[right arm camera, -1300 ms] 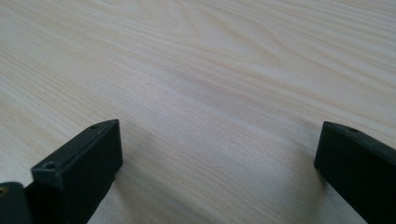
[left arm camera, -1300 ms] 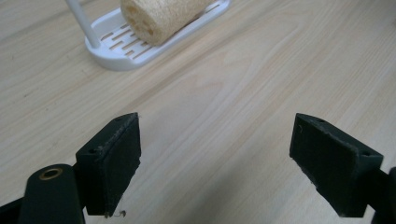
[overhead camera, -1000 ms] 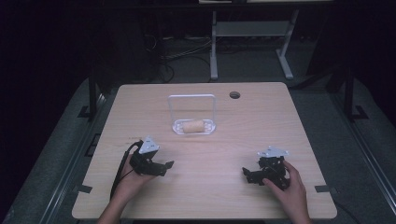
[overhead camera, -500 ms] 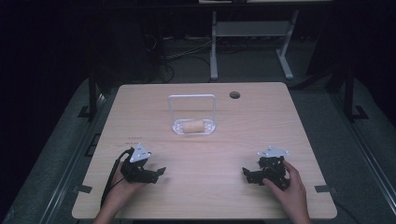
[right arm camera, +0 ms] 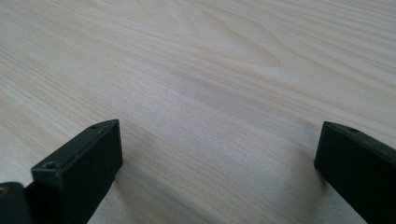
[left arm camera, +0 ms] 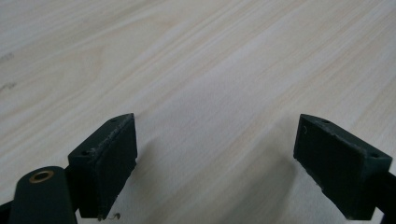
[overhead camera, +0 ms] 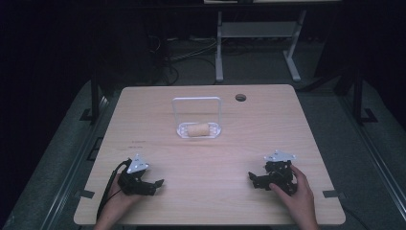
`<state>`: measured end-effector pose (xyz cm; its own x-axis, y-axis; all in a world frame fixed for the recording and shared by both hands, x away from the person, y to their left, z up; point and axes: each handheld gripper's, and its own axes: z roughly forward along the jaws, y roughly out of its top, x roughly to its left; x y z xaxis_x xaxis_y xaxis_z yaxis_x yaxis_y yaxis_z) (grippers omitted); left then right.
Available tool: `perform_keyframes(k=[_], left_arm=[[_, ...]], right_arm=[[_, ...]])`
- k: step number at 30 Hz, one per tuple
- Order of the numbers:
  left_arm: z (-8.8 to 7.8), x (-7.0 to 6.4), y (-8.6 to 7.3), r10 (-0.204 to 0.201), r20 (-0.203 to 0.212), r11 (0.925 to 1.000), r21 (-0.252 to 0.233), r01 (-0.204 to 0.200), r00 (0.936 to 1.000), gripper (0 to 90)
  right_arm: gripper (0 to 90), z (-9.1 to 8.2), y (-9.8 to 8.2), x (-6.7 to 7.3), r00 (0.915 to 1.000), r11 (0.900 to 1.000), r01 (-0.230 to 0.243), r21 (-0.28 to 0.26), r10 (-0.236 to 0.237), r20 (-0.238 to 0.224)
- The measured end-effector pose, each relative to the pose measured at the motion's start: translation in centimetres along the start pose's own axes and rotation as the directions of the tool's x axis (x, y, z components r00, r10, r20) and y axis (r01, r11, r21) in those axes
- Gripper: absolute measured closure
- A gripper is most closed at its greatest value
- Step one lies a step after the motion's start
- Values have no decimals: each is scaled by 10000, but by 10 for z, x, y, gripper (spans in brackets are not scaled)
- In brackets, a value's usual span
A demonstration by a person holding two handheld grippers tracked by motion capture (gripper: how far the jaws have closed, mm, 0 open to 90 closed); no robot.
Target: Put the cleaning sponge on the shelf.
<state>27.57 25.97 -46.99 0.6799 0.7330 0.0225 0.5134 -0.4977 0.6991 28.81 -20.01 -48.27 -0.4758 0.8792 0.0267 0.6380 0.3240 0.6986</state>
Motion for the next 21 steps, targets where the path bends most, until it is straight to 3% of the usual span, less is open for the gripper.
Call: perform_keyframes(k=[8,21], left_arm=[[-5,4,-13,-192,17,9994,-298,193,9998,130],[-6,3,-13,-163,51,9994,-299,164,9999,130]], right_arm=[[6,0,0,0,10000,10000,-1,-2,1,0],[6,0,0,0,10000,10000,-5,-11,5,5]])
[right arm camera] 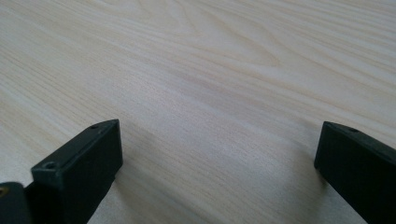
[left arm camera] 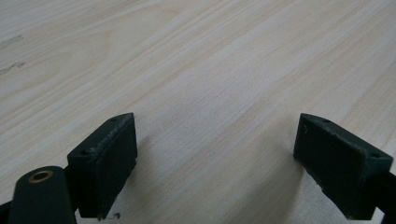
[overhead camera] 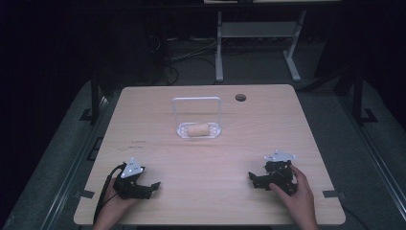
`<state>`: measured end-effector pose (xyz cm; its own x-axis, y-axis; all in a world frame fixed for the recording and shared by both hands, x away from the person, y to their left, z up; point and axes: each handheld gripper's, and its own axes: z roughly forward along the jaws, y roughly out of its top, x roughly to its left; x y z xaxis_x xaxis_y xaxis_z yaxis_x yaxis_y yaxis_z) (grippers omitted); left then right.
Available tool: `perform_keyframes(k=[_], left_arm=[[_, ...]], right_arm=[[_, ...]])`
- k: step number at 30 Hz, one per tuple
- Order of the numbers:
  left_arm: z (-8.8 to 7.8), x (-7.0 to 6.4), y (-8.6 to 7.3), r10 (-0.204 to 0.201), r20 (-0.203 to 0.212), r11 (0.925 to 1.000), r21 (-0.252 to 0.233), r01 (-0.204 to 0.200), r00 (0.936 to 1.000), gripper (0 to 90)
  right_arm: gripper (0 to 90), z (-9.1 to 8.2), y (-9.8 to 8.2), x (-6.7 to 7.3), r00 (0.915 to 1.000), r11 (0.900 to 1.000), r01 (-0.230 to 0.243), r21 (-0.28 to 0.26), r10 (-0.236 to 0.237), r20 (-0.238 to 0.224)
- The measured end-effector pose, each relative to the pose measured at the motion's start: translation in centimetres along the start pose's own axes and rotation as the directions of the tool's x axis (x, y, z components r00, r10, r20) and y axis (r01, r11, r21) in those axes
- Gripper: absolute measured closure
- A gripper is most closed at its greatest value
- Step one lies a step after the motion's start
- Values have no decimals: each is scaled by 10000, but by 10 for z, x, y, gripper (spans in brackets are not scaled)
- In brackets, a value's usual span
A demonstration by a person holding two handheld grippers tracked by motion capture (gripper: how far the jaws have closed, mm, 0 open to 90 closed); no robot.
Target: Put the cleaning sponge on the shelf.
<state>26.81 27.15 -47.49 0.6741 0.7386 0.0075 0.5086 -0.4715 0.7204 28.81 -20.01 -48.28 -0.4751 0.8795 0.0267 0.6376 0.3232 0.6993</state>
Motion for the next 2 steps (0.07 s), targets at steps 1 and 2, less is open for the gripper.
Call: perform_keyframes(k=[1,2], left_arm=[[0,0,0,2,1,10000,-2,-2,10000,130],[0,0,0,0,-1,10000,-2,0,10000,130]], right_arm=[[6,0,0,0,10000,10000,-8,-2,8,0],[6,0,0,0,10000,10000,1,2,-1,-5]])
